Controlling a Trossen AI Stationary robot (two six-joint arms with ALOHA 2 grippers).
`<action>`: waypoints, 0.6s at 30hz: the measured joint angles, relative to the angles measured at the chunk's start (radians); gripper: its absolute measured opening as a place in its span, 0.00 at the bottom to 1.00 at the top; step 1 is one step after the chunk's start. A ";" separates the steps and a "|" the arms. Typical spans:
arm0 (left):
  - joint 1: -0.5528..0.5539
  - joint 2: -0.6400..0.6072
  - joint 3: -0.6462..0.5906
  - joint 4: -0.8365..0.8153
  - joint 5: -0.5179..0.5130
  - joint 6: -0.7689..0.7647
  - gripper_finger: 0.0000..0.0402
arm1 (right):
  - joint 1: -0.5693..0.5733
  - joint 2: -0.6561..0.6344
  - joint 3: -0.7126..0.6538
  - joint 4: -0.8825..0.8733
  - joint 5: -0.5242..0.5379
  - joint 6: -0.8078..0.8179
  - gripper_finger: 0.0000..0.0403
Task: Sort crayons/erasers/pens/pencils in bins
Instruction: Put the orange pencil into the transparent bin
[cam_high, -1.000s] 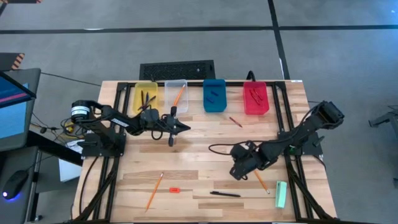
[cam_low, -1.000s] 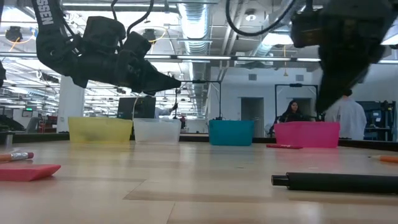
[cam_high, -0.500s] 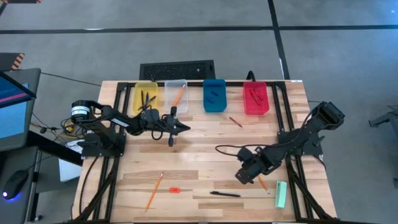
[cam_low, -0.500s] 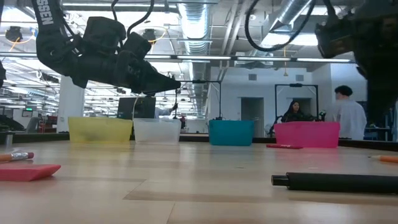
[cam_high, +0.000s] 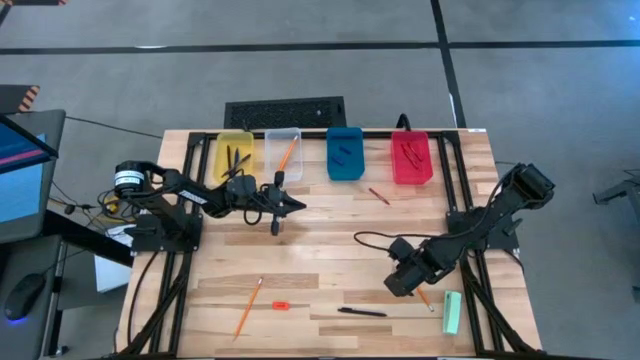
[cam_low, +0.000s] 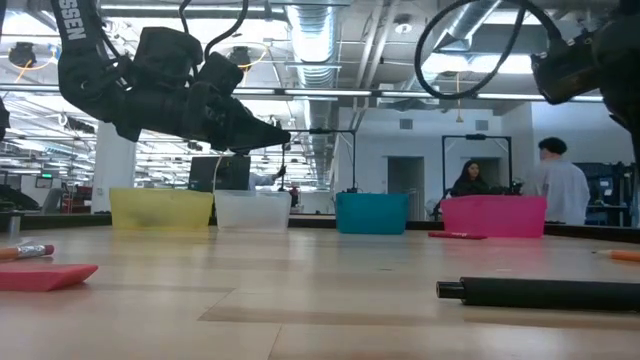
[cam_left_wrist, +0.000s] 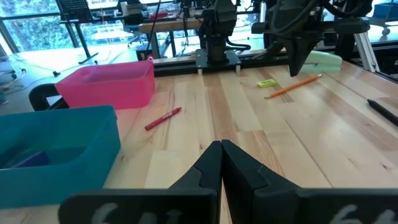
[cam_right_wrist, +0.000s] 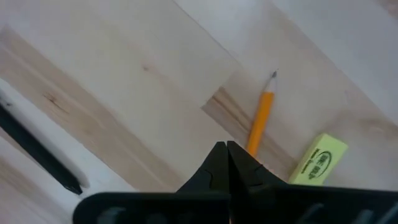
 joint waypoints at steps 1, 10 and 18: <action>0.000 0.000 0.000 0.000 0.000 0.000 0.00 | 0.004 0.000 -0.007 0.008 0.000 0.009 0.01; -0.001 0.000 0.000 -0.004 0.000 -0.006 0.00 | 0.015 0.076 -0.040 0.061 -0.116 0.021 0.01; -0.003 0.000 0.000 -0.005 -0.001 -0.006 0.00 | 0.020 0.132 -0.040 0.077 -0.193 0.029 0.03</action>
